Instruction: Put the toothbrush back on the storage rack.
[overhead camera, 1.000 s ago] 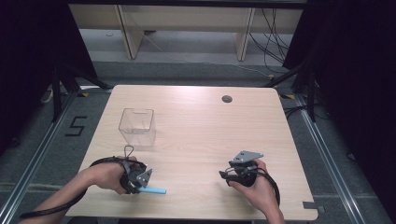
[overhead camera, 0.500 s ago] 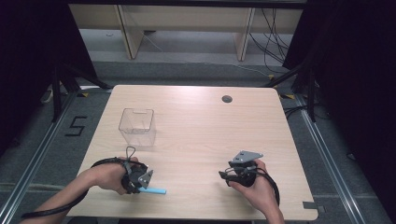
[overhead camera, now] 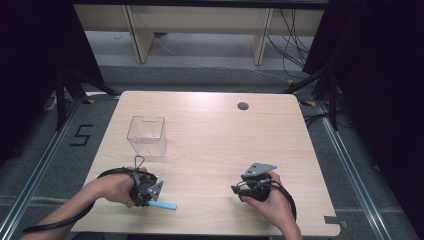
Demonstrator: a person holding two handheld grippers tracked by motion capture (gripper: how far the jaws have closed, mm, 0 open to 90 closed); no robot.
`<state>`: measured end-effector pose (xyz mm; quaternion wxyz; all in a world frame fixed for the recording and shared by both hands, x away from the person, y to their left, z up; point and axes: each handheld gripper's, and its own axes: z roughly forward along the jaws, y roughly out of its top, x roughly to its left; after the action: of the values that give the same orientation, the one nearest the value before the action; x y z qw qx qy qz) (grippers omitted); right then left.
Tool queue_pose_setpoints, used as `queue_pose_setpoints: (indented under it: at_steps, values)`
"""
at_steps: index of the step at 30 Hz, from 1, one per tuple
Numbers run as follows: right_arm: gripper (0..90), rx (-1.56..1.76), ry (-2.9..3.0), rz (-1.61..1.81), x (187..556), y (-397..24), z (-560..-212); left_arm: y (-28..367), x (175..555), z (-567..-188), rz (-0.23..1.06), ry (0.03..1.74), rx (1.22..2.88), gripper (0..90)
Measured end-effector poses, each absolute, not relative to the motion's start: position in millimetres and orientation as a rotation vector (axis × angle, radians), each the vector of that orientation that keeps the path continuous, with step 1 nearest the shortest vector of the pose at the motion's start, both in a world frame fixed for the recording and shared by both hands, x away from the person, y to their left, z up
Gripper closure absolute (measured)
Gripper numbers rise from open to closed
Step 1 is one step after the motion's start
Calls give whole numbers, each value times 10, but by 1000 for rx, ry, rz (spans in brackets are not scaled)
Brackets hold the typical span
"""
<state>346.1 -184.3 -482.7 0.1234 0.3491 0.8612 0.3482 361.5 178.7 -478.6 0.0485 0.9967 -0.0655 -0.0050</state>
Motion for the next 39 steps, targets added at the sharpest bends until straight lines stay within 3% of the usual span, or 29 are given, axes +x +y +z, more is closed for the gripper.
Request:
queue_pose_setpoints:
  at_steps: [1, 25, 39]
  values:
    - [453, 965, 2534, 999, 3476, -1834, -4822, 1793, 3595, -4793, -23, -150, 3008, 781]
    - [467, 536, 2756, 1059, 3356, -1007, -4748, 1448, 3583, -4542, 38, -268, 2968, 781]
    - [509, 472, 2836, 1022, 3249, -779, -4694, 1129, 3583, -4445, 57, -354, 2952, 781]
